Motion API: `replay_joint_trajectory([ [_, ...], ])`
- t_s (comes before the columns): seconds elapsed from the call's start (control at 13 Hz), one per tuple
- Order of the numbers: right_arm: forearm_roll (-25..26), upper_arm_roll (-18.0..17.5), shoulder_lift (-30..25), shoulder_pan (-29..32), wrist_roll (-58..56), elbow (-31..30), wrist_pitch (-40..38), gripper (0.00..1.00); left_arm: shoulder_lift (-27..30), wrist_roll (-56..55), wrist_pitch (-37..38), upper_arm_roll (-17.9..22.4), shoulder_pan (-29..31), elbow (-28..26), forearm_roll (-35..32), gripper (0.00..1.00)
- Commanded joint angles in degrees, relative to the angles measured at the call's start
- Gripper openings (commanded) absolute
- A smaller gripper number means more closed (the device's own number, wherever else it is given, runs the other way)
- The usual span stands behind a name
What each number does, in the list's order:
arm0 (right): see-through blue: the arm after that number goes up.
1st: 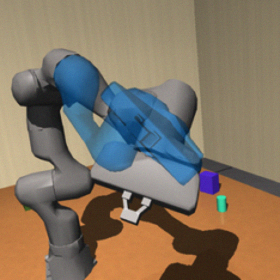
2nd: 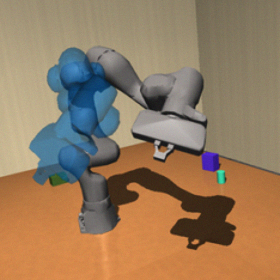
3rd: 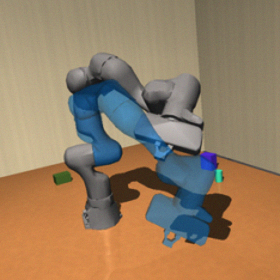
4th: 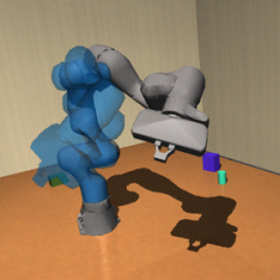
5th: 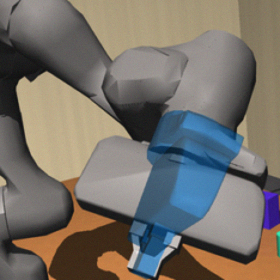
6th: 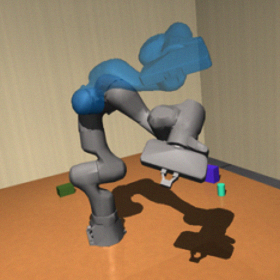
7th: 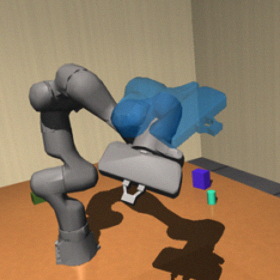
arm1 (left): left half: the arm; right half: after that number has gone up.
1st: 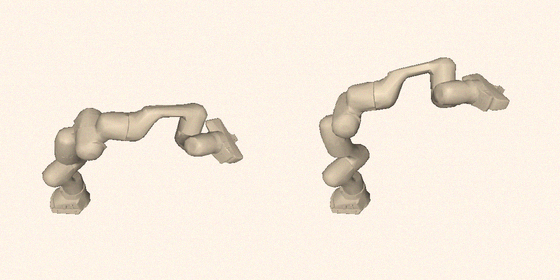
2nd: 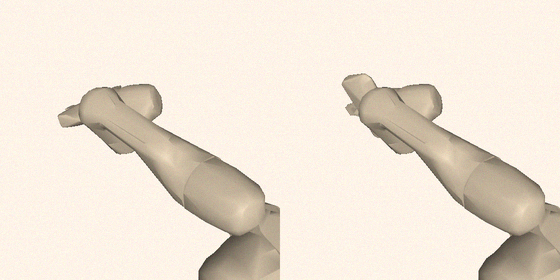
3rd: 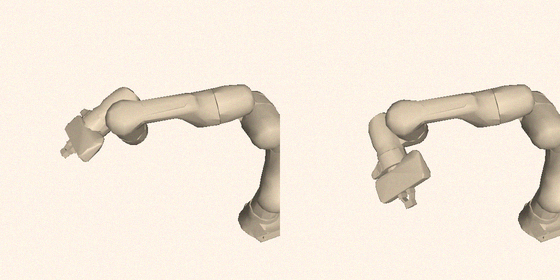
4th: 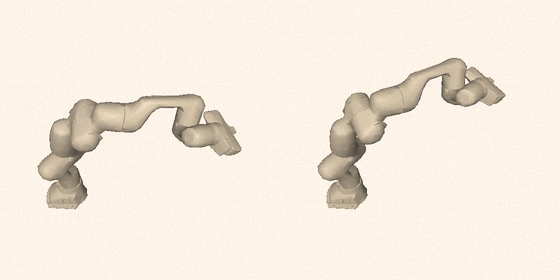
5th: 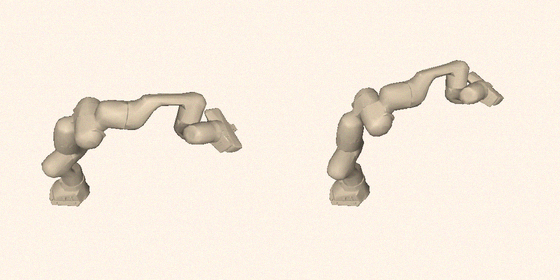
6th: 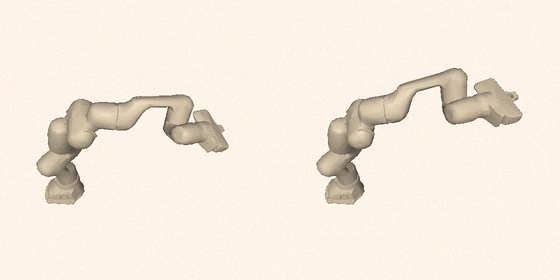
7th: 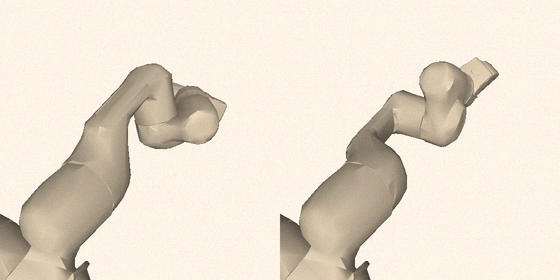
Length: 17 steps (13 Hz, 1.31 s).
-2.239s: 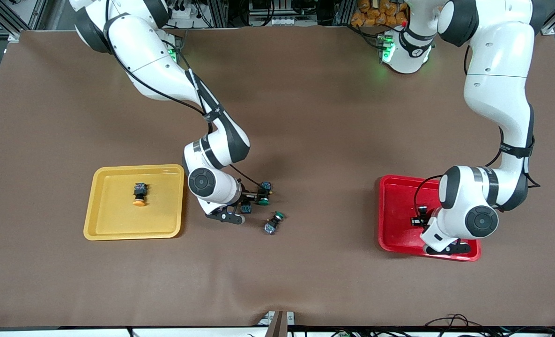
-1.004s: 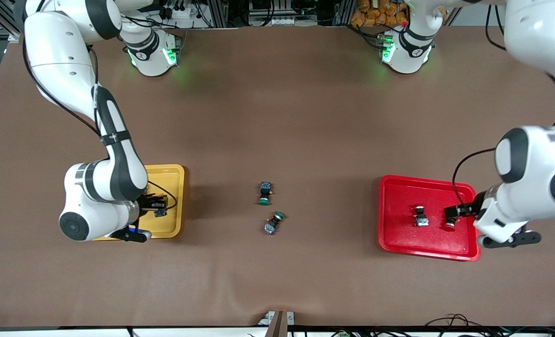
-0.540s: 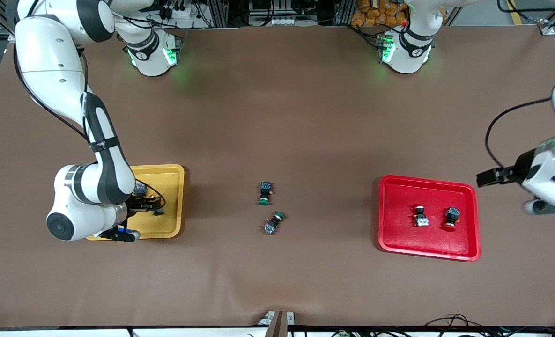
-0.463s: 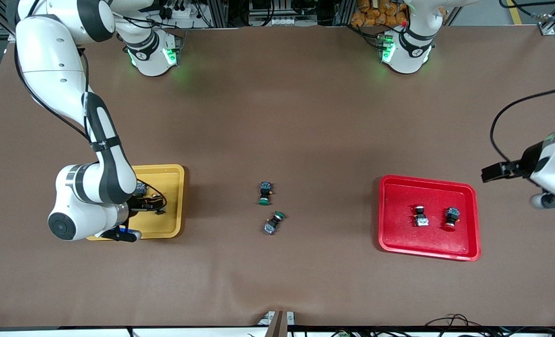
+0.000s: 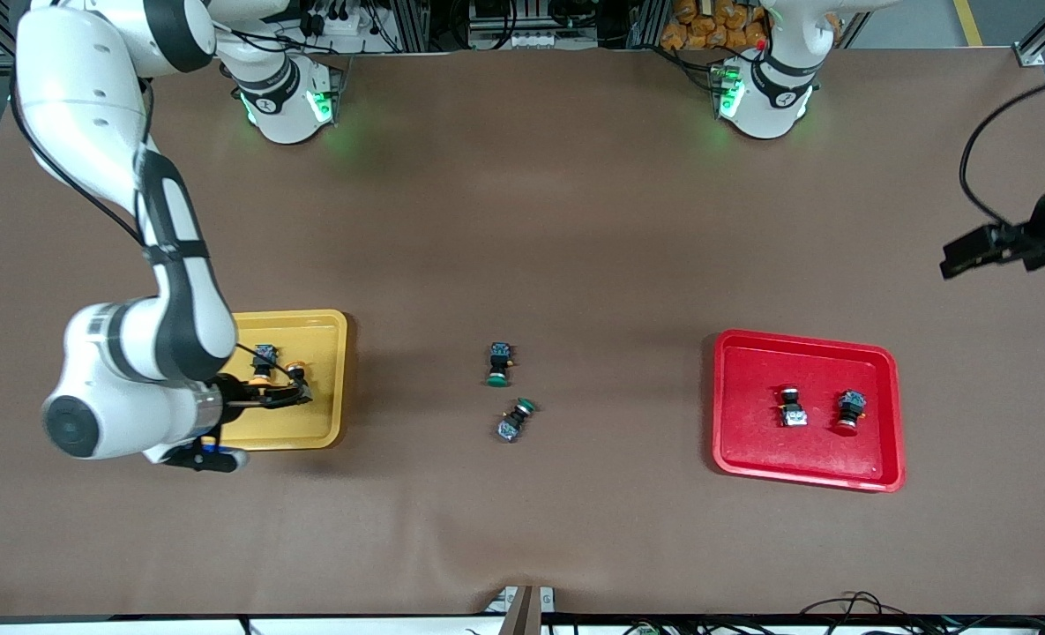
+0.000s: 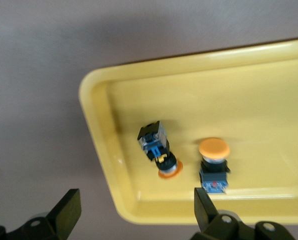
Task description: Place red and yellow buttons in trays
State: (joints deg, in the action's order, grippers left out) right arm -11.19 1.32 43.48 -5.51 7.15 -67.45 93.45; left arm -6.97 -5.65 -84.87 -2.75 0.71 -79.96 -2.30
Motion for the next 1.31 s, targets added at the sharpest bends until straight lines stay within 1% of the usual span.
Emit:
replay_joint_trajectory([
  [0.0,0.9,0.0,-1.4,0.9,-0.4,5.7,-4.7,1.00,7.0,1.3,0.2,1.3,-1.7,-5.9,1.2,1.00],
  [0.08,2.5,0.0,-4.6,0.9,-0.4,5.8,-5.6,1.00,9.0,2.6,0.2,2.2,-2.5,-7.4,1.2,1.00],
  [0.23,7.8,-0.2,-9.7,0.4,-0.5,5.8,-7.7,1.00,11.2,4.7,0.2,3.2,-2.7,-9.1,1.6,1.00],
  [0.31,8.3,-0.4,-11.6,0.6,-0.5,5.8,-10.0,1.00,12.6,4.9,0.2,4.7,-4.0,-9.9,2.1,1.00],
  [0.39,8.4,-0.4,-14.0,0.7,-0.5,5.8,-12.1,1.00,13.9,4.9,0.2,7.2,-6.1,-11.3,2.1,1.00],
  [0.46,8.6,-0.4,-17.5,0.6,-0.5,5.8,-14.1,1.00,15.3,5.4,0.1,7.9,-6.4,-12.7,2.1,1.00],
  [0.54,8.4,-0.4,-20.8,0.8,-0.4,5.0,-14.8,1.00,15.9,6.1,0.0,8.0,-6.2,-13.4,2.2,1.00],
  [0.62,8.6,-0.2,-22.2,1.0,-0.5,5.0,-15.2,1.00,15.9,6.1,0.0,8.1,-6.1,-13.5,2.2,1.00],
  [0.69,8.8,0.0,-23.2,1.0,-0.4,5.2,-17.4,1.00,15.9,6.1,-0.1,8.0,-6.0,-13.5,2.4,1.00],
  [0.77,11.0,0.0,-25.4,0.5,-0.3,5.6,-20.7,1.00,15.9,6.1,-0.1,8.0,-5.9,-13.6,2.4,1.00],
  [0.85,14.6,-0.5,-26.9,-0.1,0.0,5.7,-22.0,1.00,15.9,6.1,-0.1,8.0,-5.7,-13.4,2.4,1.00],
  [0.93,15.6,-0.6,-30.1,-1.0,-0.2,5.1,-22.7,1.00,15.9,6.1,-0.1,8.0,-5.7,-13.2,2.5,1.00],
  [1.0,15.8,-0.6,-33.3,-1.1,0.0,3.5,-23.9,1.00,15.6,6.1,-0.1,8.1,-5.7,-13.1,2.4,1.00],
  [1.08,15.7,-0.5,-35.7,-1.1,-0.1,-0.2,-23.2,1.00,15.1,6.1,-0.3,8.1,-5.6,-12.8,2.4,1.00],
  [1.16,15.6,-0.6,-38.2,-1.1,0.0,-4.1,-20.9,1.00,14.5,6.0,-0.6,8.1,-5.5,-12.0,2.5,1.00],
  [1.24,15.5,-0.6,-41.2,-1.1,0.0,-9.7,-17.0,1.00,13.6,5.9,-0.6,8.1,-5.5,-11.1,2.5,1.00],
])
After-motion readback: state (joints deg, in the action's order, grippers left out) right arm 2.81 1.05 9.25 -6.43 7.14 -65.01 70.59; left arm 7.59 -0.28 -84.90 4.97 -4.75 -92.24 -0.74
